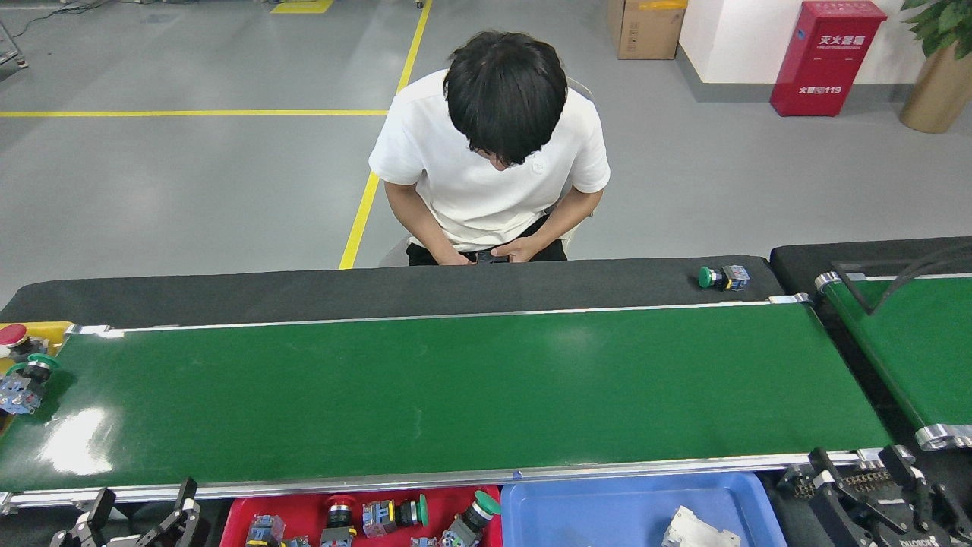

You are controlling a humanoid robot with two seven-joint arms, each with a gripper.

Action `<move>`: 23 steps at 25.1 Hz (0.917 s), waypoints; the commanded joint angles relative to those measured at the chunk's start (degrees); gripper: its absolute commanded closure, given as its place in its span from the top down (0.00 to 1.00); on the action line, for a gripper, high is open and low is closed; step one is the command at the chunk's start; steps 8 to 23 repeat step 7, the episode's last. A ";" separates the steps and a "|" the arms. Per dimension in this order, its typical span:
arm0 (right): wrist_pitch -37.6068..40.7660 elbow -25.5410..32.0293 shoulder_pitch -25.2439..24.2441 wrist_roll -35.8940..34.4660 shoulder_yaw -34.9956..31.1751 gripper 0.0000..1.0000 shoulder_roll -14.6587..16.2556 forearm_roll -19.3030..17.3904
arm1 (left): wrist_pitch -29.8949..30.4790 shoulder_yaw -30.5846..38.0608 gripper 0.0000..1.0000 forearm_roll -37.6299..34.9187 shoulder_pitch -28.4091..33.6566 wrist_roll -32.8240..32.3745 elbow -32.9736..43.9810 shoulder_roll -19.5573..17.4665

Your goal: Pick switch part from conveyor to tray

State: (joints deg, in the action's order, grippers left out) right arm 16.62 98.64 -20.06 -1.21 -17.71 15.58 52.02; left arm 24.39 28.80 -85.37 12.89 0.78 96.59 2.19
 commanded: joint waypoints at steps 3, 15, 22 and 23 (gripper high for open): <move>1.13 0.94 -0.24 0.07 -0.93 0.99 -0.64 -0.08 | 1.10 -0.05 1.00 2.22 3.45 1.24 0.80 -2.63; 1.31 1.03 -0.68 0.07 -1.10 0.99 -0.73 -0.08 | 1.27 0.47 1.00 2.93 5.30 1.50 0.80 -2.98; 1.31 1.03 -0.68 0.07 -1.10 0.99 -0.73 -0.08 | 1.27 0.47 1.00 2.93 5.30 1.50 0.80 -2.98; 1.31 1.03 -0.68 0.07 -1.10 0.99 -0.73 -0.08 | 1.27 0.47 1.00 2.93 5.30 1.50 0.80 -2.98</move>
